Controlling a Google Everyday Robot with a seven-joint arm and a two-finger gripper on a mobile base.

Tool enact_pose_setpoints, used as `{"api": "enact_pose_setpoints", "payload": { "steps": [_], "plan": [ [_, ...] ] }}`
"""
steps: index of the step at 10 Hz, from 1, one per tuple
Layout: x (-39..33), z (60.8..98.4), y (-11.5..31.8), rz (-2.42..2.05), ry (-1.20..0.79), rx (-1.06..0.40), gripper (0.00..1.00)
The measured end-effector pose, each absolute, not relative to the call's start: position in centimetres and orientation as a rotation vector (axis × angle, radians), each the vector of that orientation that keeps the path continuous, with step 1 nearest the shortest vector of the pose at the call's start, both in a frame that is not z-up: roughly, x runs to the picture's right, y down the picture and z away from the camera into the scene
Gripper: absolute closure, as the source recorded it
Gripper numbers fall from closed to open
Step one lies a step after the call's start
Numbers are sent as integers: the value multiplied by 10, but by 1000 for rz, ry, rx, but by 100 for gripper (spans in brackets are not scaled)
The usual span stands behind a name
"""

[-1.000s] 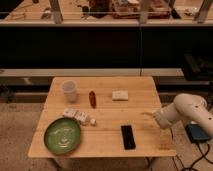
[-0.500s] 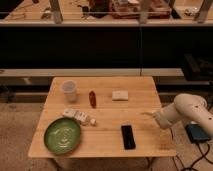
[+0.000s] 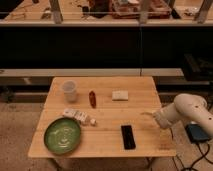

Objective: Wipe the white sponge on the table

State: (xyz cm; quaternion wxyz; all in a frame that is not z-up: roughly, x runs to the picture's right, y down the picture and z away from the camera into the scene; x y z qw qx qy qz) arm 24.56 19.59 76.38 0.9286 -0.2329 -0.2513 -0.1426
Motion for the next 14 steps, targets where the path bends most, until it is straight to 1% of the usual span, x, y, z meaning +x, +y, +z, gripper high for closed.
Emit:
{"api": "enact_pose_setpoints", "payload": {
  "steps": [5,7,11,13,14],
  "plan": [
    [246,765,195,-292,-515,-476,20],
    [237,772,181,-318,-509,-456,20],
    [204,814,114,-389,-502,-412,20],
    [181,832,73,-419,-481,-407,20],
    [177,839,64,-428,-478,-407,20]
  ]
}}
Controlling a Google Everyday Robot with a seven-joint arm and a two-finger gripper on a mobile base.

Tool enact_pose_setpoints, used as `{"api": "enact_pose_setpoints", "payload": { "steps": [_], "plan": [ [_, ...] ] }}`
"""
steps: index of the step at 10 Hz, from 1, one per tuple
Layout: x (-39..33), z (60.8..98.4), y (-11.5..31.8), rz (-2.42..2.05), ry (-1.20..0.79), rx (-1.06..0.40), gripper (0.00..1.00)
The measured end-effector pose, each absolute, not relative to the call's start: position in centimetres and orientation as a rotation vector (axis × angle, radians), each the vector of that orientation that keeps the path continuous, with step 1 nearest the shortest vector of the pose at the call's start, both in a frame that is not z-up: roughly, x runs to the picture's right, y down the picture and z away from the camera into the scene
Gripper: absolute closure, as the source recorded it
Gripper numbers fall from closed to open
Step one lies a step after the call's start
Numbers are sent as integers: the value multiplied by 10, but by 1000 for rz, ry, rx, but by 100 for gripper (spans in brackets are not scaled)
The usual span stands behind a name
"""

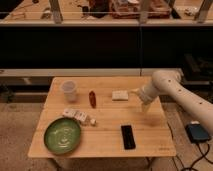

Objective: Wipe the white sponge on the table

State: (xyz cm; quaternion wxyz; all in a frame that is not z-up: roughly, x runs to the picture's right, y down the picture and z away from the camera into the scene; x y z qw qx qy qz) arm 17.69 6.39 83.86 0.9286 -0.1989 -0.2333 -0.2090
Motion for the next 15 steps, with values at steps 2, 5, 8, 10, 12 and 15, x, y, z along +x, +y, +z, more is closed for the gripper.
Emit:
{"api": "enact_pose_setpoints", "payload": {
  "steps": [2,5,8,10,12,15],
  "plan": [
    [164,868,30,-474,-480,-401,20],
    [155,886,16,-506,-501,-419,20],
    [130,933,14,-546,-513,-445,20],
    [116,945,15,-559,-517,-455,20],
    [128,938,9,-459,-456,-490,20],
    [134,931,1,-375,-398,-562,20]
  ]
}}
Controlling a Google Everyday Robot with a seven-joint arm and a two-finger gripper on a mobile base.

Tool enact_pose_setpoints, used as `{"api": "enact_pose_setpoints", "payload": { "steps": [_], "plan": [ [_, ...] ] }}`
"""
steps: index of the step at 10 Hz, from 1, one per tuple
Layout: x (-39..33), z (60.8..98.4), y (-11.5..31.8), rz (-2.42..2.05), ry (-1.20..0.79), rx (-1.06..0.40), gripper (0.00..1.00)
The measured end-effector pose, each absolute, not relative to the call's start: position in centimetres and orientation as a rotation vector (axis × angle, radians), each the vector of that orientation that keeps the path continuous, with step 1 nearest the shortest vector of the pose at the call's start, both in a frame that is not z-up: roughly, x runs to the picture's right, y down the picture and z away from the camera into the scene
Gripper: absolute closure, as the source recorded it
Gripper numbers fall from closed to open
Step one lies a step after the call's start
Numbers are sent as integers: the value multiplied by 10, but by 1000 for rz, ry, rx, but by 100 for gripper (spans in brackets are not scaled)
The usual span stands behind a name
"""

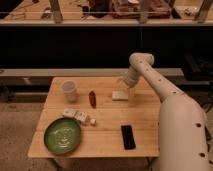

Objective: Wipe the white sponge on the table

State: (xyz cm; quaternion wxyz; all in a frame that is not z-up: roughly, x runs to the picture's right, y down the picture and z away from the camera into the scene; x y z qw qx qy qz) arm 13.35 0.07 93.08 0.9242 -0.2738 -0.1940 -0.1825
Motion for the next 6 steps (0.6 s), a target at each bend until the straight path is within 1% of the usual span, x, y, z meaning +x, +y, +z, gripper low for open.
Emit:
{"api": "enact_pose_setpoints", "payload": {
  "steps": [2,4,6],
  "plan": [
    [137,937,7,-358,-386,-580,20],
    [140,949,19,-343,-385,-560,20],
    [139,951,24,-323,-380,-528,20]
  ]
}}
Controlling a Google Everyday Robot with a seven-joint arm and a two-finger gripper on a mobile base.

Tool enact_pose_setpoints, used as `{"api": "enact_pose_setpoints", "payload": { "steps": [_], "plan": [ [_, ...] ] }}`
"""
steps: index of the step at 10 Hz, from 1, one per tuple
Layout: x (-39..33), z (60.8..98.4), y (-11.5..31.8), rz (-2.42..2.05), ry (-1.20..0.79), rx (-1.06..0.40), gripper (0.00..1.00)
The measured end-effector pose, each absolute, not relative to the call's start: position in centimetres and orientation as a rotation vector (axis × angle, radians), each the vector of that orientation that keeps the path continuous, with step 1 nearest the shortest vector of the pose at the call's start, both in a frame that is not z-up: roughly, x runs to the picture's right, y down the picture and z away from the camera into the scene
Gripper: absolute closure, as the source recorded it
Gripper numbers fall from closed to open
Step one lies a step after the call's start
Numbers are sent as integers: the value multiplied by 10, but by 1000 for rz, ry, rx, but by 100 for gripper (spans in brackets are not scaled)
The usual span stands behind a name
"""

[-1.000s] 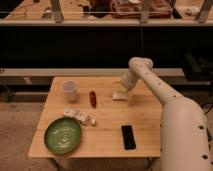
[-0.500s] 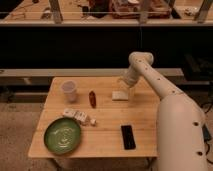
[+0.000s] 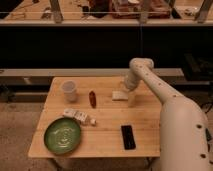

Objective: Wipe the white sponge on the table

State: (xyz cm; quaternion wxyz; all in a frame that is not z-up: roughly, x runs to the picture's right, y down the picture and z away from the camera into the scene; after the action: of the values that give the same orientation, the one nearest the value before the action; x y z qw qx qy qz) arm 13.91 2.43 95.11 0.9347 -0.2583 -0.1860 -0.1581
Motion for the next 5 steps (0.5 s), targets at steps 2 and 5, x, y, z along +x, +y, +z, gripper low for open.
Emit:
{"api": "enact_pose_setpoints", "payload": {
  "steps": [2,5],
  "plan": [
    [138,959,26,-308,-368,-529,20],
    [132,981,30,-289,-353,-570,20]
  ]
}}
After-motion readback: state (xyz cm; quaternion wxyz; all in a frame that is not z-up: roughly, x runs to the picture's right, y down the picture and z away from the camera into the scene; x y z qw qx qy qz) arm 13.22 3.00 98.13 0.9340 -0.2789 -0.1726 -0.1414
